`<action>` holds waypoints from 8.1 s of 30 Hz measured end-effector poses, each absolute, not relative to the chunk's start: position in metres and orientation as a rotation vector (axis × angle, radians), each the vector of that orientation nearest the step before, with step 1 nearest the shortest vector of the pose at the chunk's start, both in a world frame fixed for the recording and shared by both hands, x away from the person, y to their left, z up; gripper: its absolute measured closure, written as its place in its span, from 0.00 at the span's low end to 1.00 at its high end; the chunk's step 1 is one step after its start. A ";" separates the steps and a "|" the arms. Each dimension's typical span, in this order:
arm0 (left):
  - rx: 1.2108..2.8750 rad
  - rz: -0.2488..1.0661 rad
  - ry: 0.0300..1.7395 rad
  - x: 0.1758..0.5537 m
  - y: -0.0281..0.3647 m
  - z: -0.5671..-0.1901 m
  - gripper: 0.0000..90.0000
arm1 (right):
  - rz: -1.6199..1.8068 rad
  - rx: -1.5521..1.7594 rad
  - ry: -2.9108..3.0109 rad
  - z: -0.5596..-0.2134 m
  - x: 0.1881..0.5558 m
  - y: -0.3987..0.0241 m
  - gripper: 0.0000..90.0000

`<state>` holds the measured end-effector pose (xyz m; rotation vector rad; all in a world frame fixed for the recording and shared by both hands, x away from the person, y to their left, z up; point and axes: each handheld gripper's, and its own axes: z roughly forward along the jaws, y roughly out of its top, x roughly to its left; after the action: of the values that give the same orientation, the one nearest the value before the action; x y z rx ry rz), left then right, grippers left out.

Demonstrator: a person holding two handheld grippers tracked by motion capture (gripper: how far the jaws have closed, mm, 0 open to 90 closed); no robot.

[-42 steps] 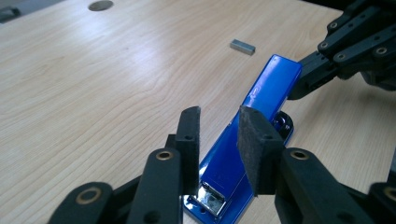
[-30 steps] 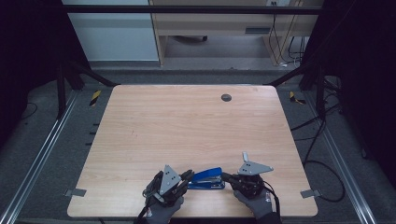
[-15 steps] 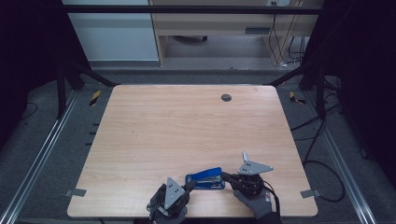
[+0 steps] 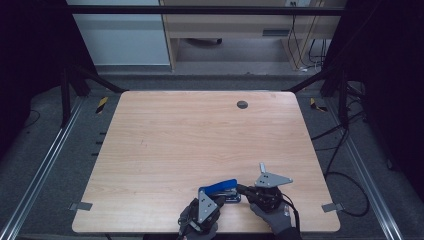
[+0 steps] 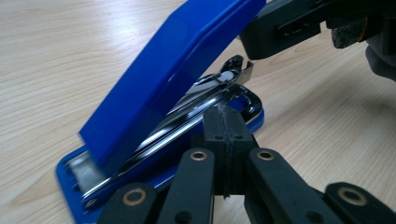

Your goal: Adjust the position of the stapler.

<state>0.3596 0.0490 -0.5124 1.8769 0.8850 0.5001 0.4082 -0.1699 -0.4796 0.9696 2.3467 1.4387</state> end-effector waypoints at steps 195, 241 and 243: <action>1.798 0.599 0.957 0.360 0.025 -0.524 1.00 | 1.670 0.807 2.364 -0.448 0.427 -0.116 1.00; 1.792 0.605 0.958 0.359 0.025 -0.524 1.00 | 1.711 0.769 2.442 -0.450 0.440 -0.099 1.00; 1.788 0.612 0.951 0.360 0.025 -0.524 1.00 | 1.713 0.772 2.447 -0.450 0.441 -0.099 1.00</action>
<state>0.3602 0.0249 -0.5243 1.7881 0.9510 0.6119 0.4409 -0.0991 -0.4505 0.7720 2.4470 1.7134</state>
